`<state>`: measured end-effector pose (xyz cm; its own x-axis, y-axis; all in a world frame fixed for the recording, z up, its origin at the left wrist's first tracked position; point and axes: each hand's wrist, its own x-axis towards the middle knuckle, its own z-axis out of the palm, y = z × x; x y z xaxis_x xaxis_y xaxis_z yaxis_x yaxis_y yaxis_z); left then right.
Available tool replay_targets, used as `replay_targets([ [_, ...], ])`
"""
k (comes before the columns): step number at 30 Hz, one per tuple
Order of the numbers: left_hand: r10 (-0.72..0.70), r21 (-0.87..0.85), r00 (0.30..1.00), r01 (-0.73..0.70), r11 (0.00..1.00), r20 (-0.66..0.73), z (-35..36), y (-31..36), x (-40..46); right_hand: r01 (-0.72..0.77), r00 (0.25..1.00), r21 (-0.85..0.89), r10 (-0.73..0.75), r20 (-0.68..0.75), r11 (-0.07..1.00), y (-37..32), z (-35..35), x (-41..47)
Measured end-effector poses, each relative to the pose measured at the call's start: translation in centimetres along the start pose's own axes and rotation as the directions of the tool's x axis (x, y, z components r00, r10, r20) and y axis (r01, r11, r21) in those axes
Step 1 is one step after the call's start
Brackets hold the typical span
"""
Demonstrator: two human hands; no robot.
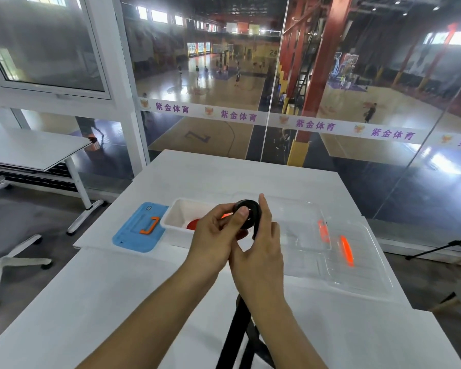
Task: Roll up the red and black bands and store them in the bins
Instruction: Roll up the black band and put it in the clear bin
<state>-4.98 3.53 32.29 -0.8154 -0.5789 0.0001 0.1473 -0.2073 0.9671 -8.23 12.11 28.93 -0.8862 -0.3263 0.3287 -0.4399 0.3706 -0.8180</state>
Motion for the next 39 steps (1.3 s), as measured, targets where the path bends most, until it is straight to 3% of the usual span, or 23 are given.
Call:
replay_targets([
  [4,-0.061,0.089,0.996,0.055,0.994,0.063,-0.9,-0.1,0.1,0.008,1.0,-0.113,-0.007,0.015,0.994,0.0,-0.7,0.3],
  [9,-0.063,0.064,0.996,0.059,0.996,0.063,-2.1,0.2,-0.3,0.083,0.987,-0.165,-0.058,0.153,0.983,-0.1,-1.6,0.7],
  [16,-0.072,-0.16,0.997,0.072,0.984,0.01,-1.2,0.3,-1.1,0.073,0.997,-0.219,-0.079,-0.019,0.973,-0.6,-1.6,0.5],
  [20,-0.123,-0.231,0.992,0.125,0.965,0.024,-0.8,0.1,-1.4,0.15,0.987,-0.253,-0.158,-0.011,0.956,-0.3,-1.2,0.5],
  [25,-0.203,-0.128,0.958,0.232,0.964,0.203,-2.8,1.1,-0.7,0.229,0.964,-0.172,-0.199,0.178,0.958,1.1,-2.6,1.5],
  [29,-0.266,0.302,0.885,0.153,0.941,0.382,-4.8,3.6,0.2,0.375,0.875,-0.191,-0.278,0.396,0.907,1.4,-3.9,2.4],
  [32,-0.296,0.471,0.872,0.087,0.878,0.39,-5.1,5.4,0.8,0.471,0.821,-0.189,-0.35,0.451,0.861,1.1,-4.3,2.7],
  [39,-0.168,0.268,0.939,0.087,0.96,0.3,-4.7,4.0,0.5,0.403,0.863,-0.114,-0.336,0.377,0.908,0.3,-4.9,2.7],
])
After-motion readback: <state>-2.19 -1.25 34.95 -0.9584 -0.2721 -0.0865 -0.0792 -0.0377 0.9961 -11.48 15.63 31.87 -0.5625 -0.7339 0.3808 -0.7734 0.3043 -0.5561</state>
